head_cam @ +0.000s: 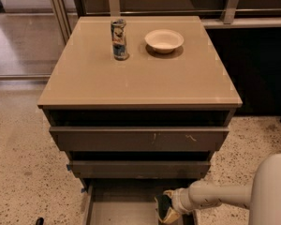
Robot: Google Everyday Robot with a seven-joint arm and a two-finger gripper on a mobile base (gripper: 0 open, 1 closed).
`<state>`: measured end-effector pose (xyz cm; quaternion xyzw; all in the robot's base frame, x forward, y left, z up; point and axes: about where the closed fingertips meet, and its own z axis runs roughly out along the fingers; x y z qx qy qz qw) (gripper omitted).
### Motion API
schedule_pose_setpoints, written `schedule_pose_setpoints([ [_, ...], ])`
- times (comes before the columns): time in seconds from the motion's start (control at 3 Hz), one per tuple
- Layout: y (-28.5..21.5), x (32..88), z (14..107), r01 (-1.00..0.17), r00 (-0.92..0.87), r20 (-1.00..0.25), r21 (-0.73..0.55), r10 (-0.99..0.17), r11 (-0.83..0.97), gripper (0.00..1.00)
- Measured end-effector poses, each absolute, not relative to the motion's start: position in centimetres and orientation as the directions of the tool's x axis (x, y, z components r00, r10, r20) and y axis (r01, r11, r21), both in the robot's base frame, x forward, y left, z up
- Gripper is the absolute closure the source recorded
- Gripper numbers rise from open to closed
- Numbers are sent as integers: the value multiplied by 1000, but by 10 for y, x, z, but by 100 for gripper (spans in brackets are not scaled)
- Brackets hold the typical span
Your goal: Place sponge into bottom drawer
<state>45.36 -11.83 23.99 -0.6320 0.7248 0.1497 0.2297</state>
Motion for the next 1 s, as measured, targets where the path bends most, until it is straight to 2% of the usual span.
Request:
schedule_pose_setpoints([
  [0.33,-120,452,240,-985,-88,-526,-78,-846,151,100],
  [1.0,-132,450,180,-984,-67,-562,-97,-824,147,100],
])
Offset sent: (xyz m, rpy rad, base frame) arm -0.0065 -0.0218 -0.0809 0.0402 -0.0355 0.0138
